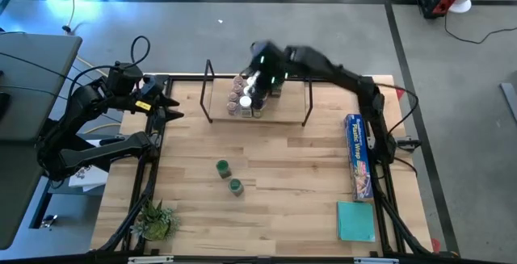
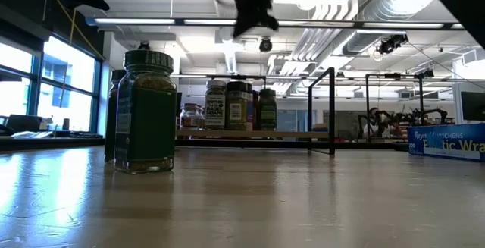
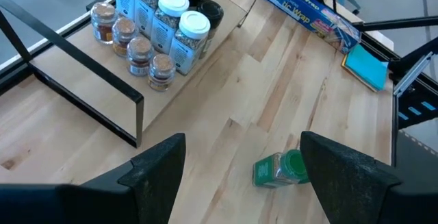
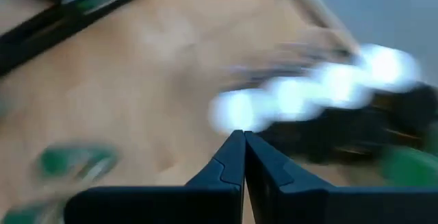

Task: Shelf spices
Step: Put the top green seasoning bottle on the shelf aligned with the other green seasoning bottle

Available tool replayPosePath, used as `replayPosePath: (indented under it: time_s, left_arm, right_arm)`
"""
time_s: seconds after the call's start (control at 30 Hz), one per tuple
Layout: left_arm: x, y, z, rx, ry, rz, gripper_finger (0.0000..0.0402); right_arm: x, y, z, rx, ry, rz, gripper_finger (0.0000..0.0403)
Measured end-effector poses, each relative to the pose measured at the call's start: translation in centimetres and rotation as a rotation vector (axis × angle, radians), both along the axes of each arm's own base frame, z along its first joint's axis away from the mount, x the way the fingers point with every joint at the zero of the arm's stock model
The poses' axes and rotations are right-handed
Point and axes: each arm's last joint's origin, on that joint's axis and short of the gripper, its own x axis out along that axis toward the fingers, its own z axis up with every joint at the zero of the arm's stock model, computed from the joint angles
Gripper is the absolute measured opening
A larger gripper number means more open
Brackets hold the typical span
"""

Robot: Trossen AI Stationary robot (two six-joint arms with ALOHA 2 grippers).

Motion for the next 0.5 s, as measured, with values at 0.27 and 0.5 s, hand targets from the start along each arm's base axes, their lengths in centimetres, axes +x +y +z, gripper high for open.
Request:
replayPosePath:
  time_s: [0.27,0.5]
  left_arm:
    - [-1.2,-1.0,-0.2,-0.019,0.013,0.006,0.0282]
    - [-2.4,-2.1,-0.4,-0.056,0.015,0.031,0.0282]
  right_arm:
    - [3.5,14.2,-1.1,-0.084,-0.022,0.445,0.0002]
    - [5.8,20.6,-4.4,0.03,-0.04,0.421,0.0058]
